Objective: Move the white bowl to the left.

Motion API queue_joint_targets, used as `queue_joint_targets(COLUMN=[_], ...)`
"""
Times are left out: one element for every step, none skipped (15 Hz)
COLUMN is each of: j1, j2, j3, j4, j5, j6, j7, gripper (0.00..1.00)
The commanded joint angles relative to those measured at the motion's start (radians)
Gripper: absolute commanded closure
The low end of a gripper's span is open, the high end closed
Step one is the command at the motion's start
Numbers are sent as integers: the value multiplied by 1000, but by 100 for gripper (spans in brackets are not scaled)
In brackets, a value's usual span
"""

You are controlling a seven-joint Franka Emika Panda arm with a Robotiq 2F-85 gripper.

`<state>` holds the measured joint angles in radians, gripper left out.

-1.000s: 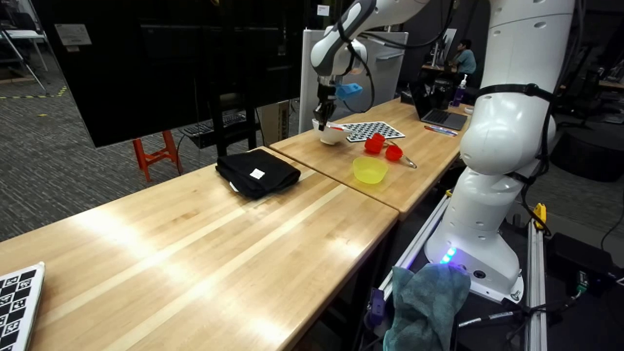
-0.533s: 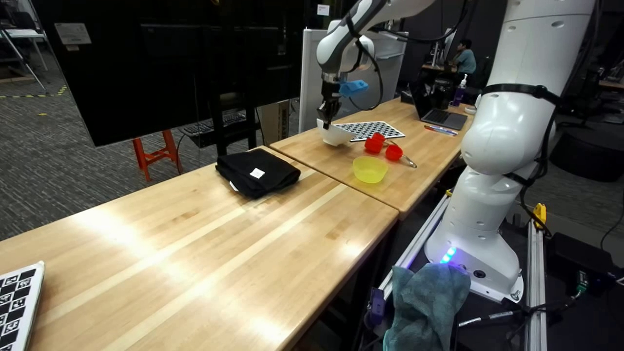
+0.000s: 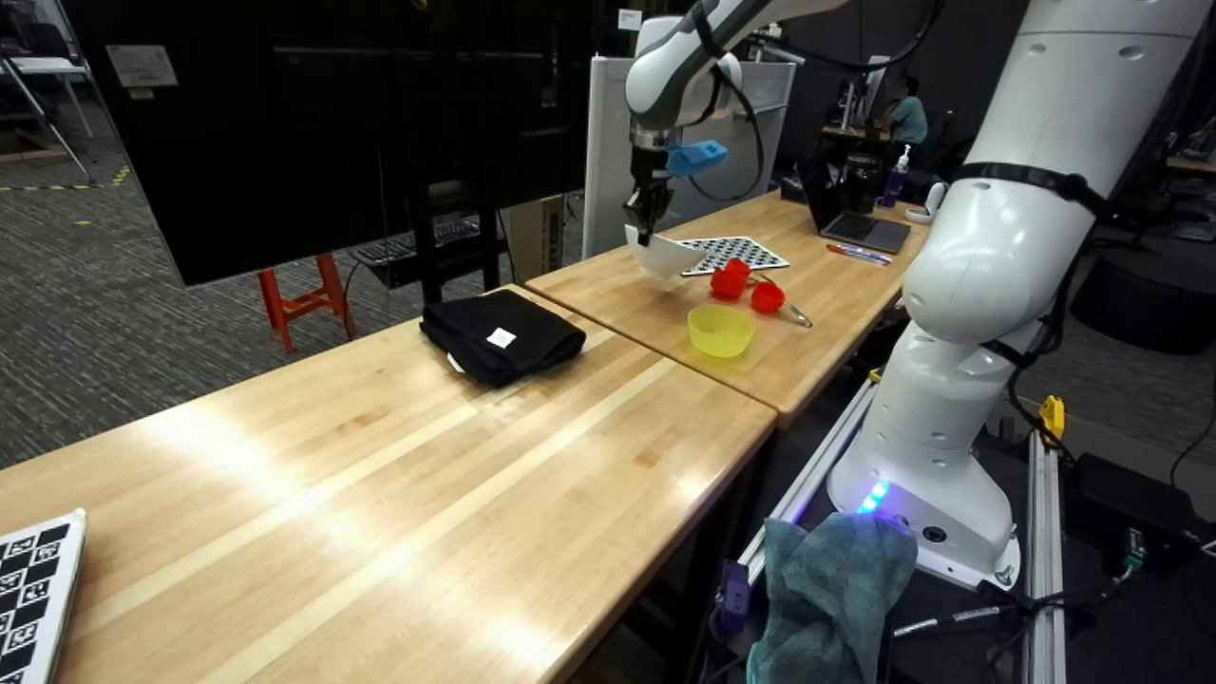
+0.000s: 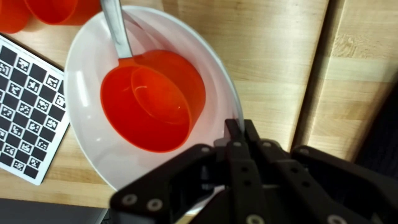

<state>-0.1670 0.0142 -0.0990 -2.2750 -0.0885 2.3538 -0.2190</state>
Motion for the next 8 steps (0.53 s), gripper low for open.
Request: queue_joint_targets(j1=[39, 48, 58, 69, 79, 92, 103, 117], j2=[-135, -158, -183, -209, -231, -256, -276, -299], j3=[9, 14, 21, 31, 41, 58, 73, 92], j4=[-61, -70, -83, -100, -115, -138, -157, -183], j5=[-43, -43, -45, -47, -47, -48, -45, -39], j6=[-85, -107, -127, -144, -160, -165, -167, -161], j7=[77, 89, 108, 130, 147, 177, 199, 231], gripper=[99, 99, 99, 99, 99, 99, 99, 99])
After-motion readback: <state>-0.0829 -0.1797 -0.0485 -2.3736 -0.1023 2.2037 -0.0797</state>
